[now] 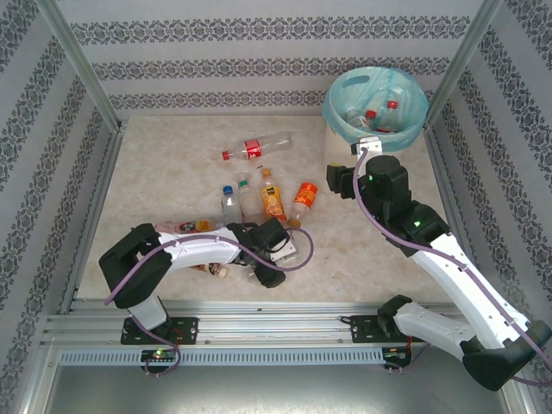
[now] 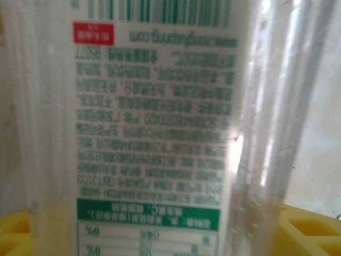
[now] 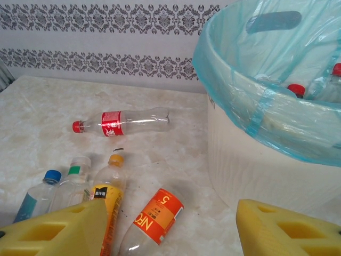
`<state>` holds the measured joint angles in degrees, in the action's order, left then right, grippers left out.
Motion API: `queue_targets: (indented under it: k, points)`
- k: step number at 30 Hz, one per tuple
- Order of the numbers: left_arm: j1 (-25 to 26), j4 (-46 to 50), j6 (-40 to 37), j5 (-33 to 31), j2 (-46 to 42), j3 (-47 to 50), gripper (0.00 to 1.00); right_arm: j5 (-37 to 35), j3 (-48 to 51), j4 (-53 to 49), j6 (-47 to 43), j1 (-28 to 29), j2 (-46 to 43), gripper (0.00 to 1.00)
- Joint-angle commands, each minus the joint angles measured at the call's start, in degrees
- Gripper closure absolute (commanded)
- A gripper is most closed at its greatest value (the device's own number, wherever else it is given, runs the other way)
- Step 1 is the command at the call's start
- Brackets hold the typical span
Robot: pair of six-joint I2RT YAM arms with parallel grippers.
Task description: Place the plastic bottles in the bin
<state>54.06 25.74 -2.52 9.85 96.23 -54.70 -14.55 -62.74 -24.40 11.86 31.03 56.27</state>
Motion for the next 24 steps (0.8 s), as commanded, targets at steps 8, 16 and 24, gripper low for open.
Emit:
queue_targets:
  k: [8,16,24]
  points:
    - [1.04,4.18,1.03,1.62,-1.53,-3.12,0.4,-0.74,-0.92,-0.78,0.88,0.83,0.08,0.34]
    - [1.0,6.85,1.0,6.44,-14.23,-4.04,0.42,0.5,-2.64,-2.23,1.16,0.79,-2.52,0.35]
    - [1.04,3.83,1.6,7.26,-26.28,-7.29,0.45,11.89,-2.15,4.95,1.99,0.81,-5.7,0.35]
